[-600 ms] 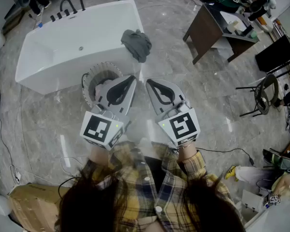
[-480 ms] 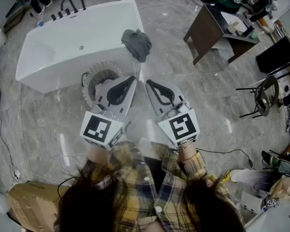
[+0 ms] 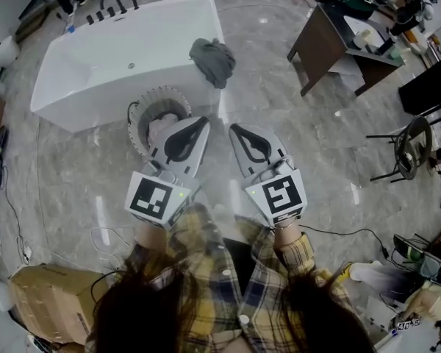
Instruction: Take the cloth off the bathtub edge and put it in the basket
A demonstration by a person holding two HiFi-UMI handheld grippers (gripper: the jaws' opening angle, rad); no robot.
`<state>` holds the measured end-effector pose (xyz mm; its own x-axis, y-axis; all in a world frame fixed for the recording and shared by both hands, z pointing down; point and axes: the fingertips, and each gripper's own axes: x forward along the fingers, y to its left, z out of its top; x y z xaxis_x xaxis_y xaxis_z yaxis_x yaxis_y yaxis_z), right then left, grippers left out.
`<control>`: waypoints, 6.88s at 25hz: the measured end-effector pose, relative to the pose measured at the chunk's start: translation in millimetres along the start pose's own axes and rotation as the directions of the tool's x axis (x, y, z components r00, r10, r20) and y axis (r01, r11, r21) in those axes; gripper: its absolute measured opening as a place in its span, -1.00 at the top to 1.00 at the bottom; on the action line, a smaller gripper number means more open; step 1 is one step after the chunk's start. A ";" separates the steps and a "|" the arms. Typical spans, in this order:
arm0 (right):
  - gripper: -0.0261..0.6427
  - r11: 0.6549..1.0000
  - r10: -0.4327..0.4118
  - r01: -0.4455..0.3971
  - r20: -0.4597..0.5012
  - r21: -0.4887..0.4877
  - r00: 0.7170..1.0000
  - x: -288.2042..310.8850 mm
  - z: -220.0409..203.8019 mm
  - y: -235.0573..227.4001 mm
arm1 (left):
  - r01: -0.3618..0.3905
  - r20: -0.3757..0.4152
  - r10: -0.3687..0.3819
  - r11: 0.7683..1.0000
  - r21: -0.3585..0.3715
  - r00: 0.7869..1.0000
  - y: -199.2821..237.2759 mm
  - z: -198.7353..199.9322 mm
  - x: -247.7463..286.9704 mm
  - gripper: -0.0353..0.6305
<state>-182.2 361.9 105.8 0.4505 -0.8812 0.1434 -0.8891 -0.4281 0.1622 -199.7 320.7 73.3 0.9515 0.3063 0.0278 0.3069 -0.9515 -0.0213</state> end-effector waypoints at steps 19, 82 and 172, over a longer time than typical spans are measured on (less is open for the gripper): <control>0.88 0.994 -0.076 0.077 -0.017 0.084 0.997 69.6 -18.8 -68.8 | 0.077 0.019 -0.078 0.997 0.017 0.997 67.7 -4.3 81.4 0.82; 0.88 0.920 0.391 -0.389 -0.079 0.035 0.917 473.4 -35.5 -344.4 | -0.415 -0.050 0.412 0.907 -0.071 0.910 394.2 -20.2 382.0 0.82; -0.16 0.903 0.425 -0.326 -0.696 0.280 0.579 569.0 -483.0 -332.9 | -0.685 -0.688 0.256 0.558 -0.468 0.679 390.6 -508.1 411.2 -0.02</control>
<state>409.4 99.9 605.0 -0.0600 -0.5525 0.8313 -0.9726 -0.1551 -0.1733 301.3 60.4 584.2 0.7107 -0.0558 0.7013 -0.4903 -0.7542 0.4368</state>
